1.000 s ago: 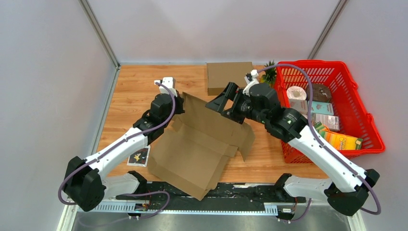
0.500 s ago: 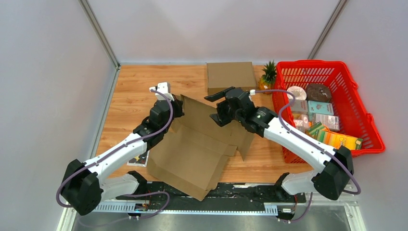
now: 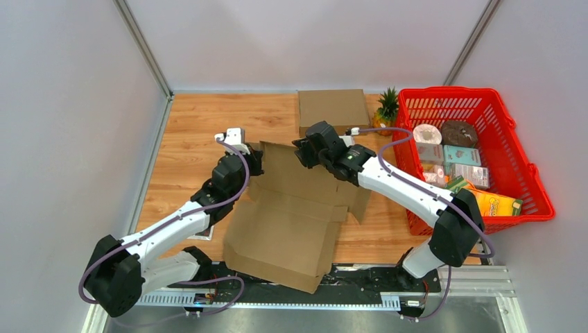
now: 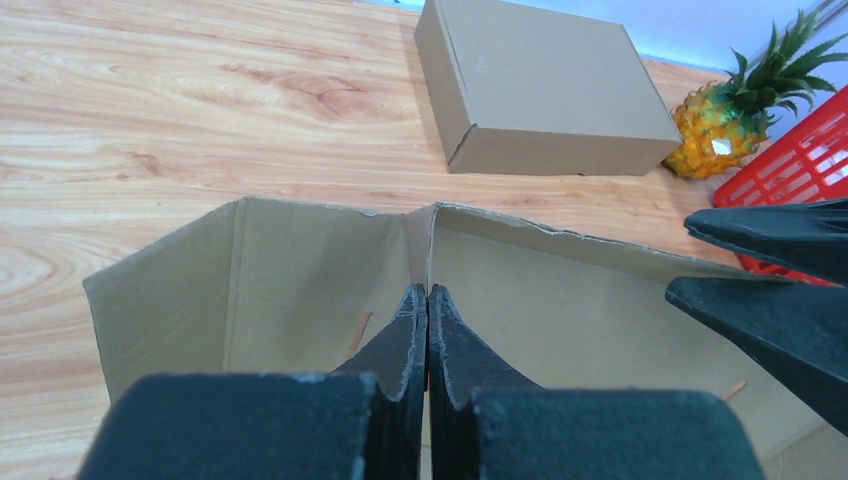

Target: Fold the paper box

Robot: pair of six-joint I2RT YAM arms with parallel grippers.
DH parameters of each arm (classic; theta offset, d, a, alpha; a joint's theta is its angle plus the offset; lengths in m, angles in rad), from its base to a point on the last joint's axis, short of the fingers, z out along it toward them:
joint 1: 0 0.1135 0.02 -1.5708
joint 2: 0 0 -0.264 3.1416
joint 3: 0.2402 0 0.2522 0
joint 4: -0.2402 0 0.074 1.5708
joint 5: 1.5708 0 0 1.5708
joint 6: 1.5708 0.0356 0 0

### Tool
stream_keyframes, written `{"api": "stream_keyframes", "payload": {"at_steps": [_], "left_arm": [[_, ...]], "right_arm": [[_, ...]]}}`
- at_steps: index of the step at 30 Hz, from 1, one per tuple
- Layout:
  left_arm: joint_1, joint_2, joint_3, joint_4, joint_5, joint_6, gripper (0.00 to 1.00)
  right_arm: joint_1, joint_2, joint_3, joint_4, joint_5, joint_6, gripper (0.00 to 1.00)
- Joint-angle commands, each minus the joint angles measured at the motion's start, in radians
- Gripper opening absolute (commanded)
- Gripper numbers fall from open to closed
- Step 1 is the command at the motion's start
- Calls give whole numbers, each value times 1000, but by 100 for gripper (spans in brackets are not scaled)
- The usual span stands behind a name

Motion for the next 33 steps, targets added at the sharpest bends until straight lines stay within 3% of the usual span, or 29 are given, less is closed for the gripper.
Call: {"api": "stream_keyframes", "payload": {"at_steps": [1,6,10,15,17,19,23,27,33], "left_arm": [[-11,-26,-14,125,60,40,0],[-11,-9,-13,162,80,60,0],[-13,7,-10,185,98,63,0],[-16,10,-7,183,104,79,0],[-16,2,13,145,127,77,2],[-17,-24,62,7,167,82,7],[-13,-159,38,-119,164,82,41],[-2,-323,44,-356,76,79,55],[107,-395,41,-548,-9,29,63]], "right_arm": [[3,8,55,-15,103,-12,34],[-12,5,38,-6,92,-10,24],[-23,19,57,-32,100,-26,40],[-29,37,57,-26,102,-32,25],[-34,36,53,-9,100,-51,15],[-38,27,41,-5,106,-64,7],[-58,-28,-45,144,120,-133,0],[-86,-78,-129,216,119,-190,0],[-126,-110,-252,347,45,-174,0]]}}
